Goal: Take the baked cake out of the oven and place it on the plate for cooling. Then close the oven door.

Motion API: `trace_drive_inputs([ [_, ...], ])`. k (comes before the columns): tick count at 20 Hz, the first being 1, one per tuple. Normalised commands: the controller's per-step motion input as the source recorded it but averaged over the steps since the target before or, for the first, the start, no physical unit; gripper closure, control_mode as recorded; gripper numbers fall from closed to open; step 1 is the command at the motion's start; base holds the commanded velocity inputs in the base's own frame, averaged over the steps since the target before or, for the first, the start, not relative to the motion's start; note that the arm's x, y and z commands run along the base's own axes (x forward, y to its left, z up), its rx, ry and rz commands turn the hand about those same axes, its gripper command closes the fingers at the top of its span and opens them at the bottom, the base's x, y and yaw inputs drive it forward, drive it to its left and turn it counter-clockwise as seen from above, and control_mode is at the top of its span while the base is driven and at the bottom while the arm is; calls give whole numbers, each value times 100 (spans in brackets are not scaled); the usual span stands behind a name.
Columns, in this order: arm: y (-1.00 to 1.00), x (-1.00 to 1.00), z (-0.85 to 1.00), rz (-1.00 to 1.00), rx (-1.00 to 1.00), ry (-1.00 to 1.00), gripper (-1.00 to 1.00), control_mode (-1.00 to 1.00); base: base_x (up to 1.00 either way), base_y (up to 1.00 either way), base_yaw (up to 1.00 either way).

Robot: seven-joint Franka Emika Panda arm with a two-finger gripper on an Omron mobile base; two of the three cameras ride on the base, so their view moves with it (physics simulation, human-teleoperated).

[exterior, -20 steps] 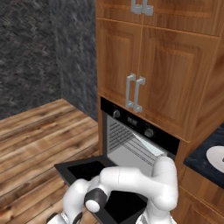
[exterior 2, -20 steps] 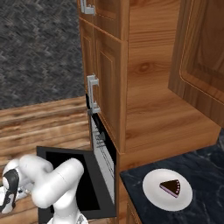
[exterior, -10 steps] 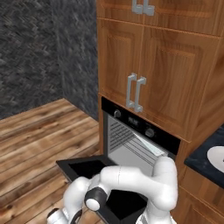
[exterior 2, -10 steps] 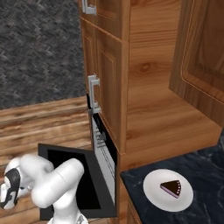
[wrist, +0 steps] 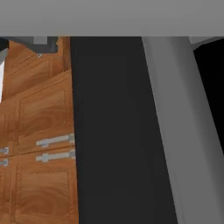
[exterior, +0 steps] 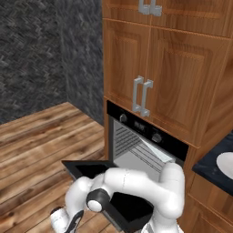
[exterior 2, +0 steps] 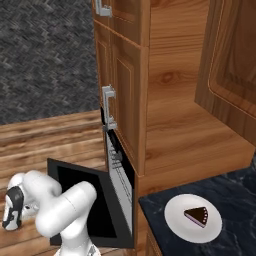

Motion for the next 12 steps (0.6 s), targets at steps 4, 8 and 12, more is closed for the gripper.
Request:
trace_drive_inputs([
  [4, -59, 42, 53, -14, -14, -5, -100, -100, 0, 0, 0],
  [8, -72, 42, 50, -7, -12, -3, -100, -100, 0, 0, 0],
  [12, -76, 38, 46, 0, -9, -9, -100, -100, 0, 0, 0],
])
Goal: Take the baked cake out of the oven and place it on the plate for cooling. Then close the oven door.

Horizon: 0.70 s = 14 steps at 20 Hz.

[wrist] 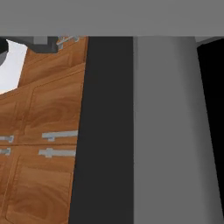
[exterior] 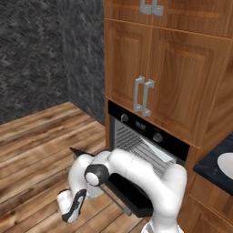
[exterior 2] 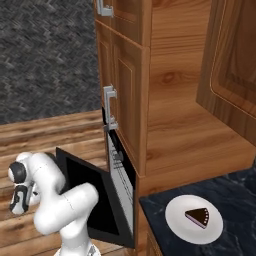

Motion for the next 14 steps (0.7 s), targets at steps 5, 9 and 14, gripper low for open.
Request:
trace_drive_inputs([
  [5, -82, 31, 33, 0, -2, -16, -100, -100, 0, 0, 0],
  [9, -89, 28, 25, 4, 0, -20, -100, -100, 0, 0, 0],
  [14, -93, 35, 24, 6, 4, -19, -100, -100, 0, 0, 0],
])
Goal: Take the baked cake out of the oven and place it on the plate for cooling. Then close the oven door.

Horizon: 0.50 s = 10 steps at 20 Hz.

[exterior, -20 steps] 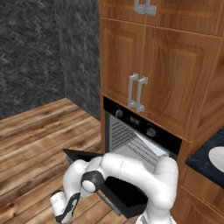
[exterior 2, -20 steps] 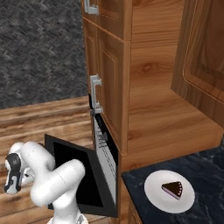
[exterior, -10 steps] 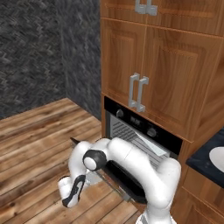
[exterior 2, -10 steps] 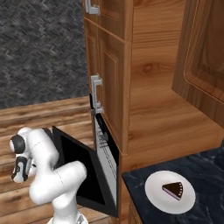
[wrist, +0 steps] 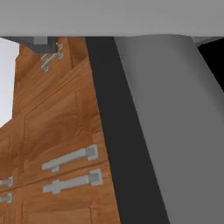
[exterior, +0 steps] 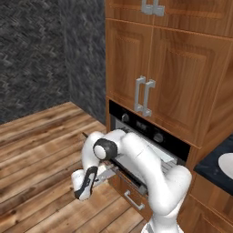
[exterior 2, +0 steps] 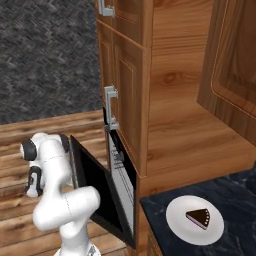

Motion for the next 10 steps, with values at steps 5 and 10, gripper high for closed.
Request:
trace_drive_inputs([
  [5, -100, 36, 24, 5, 4, -12, -100, -100, 0, 0, 0],
  [10, -100, 33, 27, 4, 0, -4, -100, -100, 0, 0, 0],
])
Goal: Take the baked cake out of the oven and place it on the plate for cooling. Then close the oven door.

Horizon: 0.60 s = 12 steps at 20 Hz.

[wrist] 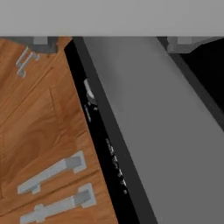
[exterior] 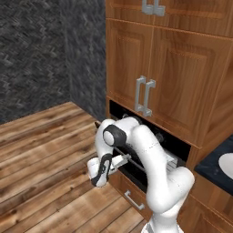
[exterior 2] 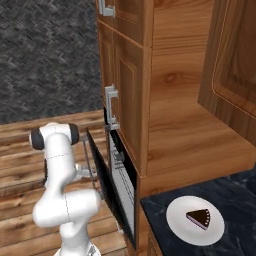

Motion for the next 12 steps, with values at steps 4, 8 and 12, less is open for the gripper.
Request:
trace_drive_inputs([
  [4, -98, 18, 25, 7, 0, 0, -100, -100, 0, 0, 0],
  [8, -86, 9, 21, 9, 0, 0, -100, -100, 0, 0, 0],
  [12, -76, 4, 20, 9, 0, 0, -100, -100, 0, 0, 0],
])
